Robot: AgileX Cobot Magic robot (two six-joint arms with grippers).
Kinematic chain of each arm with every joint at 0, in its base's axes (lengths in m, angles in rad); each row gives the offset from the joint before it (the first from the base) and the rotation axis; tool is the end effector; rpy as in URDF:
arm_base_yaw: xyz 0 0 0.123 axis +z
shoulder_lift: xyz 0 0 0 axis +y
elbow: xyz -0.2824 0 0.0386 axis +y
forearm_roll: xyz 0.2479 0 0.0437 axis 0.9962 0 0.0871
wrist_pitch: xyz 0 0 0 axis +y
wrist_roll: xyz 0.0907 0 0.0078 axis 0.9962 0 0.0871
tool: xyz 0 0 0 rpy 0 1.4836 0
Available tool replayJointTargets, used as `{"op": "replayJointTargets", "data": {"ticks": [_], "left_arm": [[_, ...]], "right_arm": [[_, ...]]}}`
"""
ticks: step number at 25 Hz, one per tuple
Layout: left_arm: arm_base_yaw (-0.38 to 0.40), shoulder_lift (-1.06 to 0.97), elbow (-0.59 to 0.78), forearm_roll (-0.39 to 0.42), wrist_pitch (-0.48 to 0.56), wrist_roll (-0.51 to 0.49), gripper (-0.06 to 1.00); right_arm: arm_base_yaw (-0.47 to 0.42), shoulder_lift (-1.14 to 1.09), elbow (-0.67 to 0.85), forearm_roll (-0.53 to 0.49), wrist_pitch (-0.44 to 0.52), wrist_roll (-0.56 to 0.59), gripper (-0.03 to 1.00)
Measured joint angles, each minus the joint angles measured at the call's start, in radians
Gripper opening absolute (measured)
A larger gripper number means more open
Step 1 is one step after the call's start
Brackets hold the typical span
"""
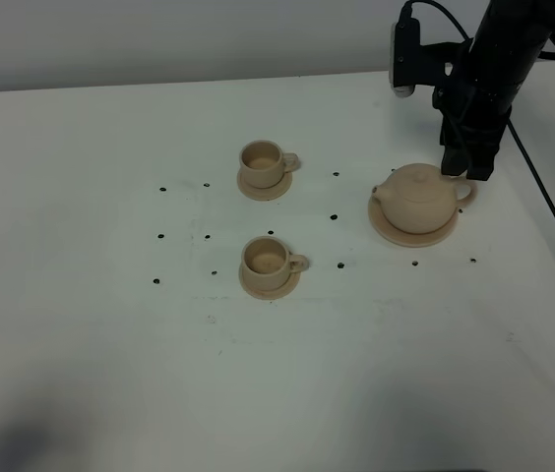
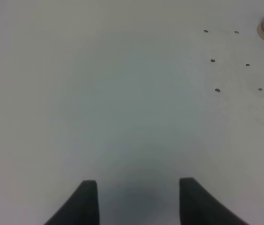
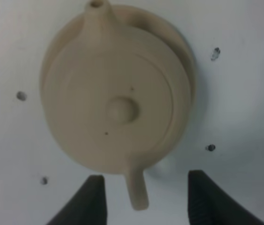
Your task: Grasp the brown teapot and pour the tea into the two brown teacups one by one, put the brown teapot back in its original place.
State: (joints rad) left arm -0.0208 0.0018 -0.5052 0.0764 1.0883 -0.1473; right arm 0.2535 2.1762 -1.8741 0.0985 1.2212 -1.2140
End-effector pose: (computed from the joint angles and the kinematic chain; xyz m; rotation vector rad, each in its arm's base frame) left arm -0.0063 0.0063 0.2766 -0.1355 2.0616 -0.0117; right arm 0.4377 0.1221 0.2114 -1.9638 2.2391 0.0325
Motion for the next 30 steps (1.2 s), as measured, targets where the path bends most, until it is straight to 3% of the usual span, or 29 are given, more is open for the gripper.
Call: {"op": "replayJointTargets", "data": {"ticks": [11, 19, 30], "left_arm": [[0.000, 0.000, 0.000, 0.000, 0.000, 0.000, 0.43], [0.000, 0.000, 0.000, 0.000, 0.000, 0.000, 0.43], [0.000, 0.000, 0.000, 0.000, 0.000, 0.000, 0.43]], "right_arm": [[0.011, -0.082, 0.159, -0.053, -0.003, 0.042, 0.37], [0.011, -0.082, 0.193, -0.106, -0.143, 0.002, 0.37], [0.012, -0.024, 0.193, -0.128, -0.183, -0.022, 0.37]]}}
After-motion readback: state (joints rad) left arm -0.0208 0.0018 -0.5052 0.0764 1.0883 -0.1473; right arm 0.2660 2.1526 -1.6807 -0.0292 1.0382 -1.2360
